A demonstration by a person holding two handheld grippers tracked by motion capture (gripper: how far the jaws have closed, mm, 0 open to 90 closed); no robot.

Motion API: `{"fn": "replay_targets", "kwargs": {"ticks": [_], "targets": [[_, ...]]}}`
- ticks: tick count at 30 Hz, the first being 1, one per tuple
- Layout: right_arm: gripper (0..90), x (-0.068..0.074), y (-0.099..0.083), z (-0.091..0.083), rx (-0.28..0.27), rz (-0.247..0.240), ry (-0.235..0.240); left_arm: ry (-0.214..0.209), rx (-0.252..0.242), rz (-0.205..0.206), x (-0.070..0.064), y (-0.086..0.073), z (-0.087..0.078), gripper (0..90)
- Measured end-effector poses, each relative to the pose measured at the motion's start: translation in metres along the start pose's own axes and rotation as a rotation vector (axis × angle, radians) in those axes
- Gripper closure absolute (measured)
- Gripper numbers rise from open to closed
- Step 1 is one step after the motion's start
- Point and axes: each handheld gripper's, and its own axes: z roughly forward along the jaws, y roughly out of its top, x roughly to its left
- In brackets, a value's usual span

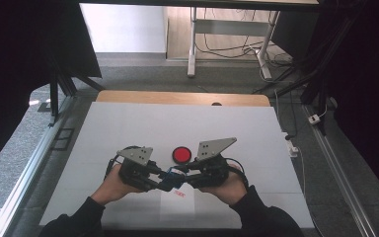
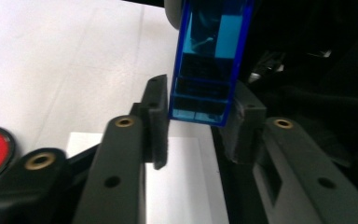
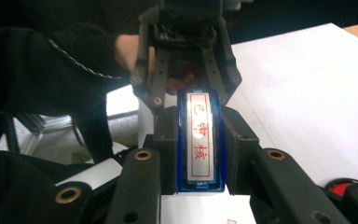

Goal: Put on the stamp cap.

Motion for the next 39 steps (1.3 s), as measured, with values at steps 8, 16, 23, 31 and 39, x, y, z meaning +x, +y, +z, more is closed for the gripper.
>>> {"fn": "replay_targets", "kwargs": {"ticks": [8, 16, 23, 31, 39], "targets": [[70.1, -0.001, 0.000, -0.002, -0.001, -0.001, -0.021, 0.090, 0.010, -0.010, -0.005, -0.004, -0.005, 51.2], [70.0, -0.002, 0.000, -0.004, -0.002, -0.005, -0.048, 0.183, 0.025, -0.066, -0.011, -0.007, -0.013, 40.6], [70.0, -0.003, 0.000, -0.006, 0.003, -0.008, -0.074, 0.263, 0.038, -0.117, -0.019, -0.012, -0.019, 30.3], [69.9, -0.003, -0.001, -0.007, 0.009, -0.011, -0.092, 0.336, 0.045, -0.173, -0.033, -0.021, -0.026, 20.5], [69.8, -0.003, -0.001, -0.007, 0.018, -0.009, -0.112, 0.394, 0.028, -0.232, -0.047, -0.034, -0.037, 13.8]]}}
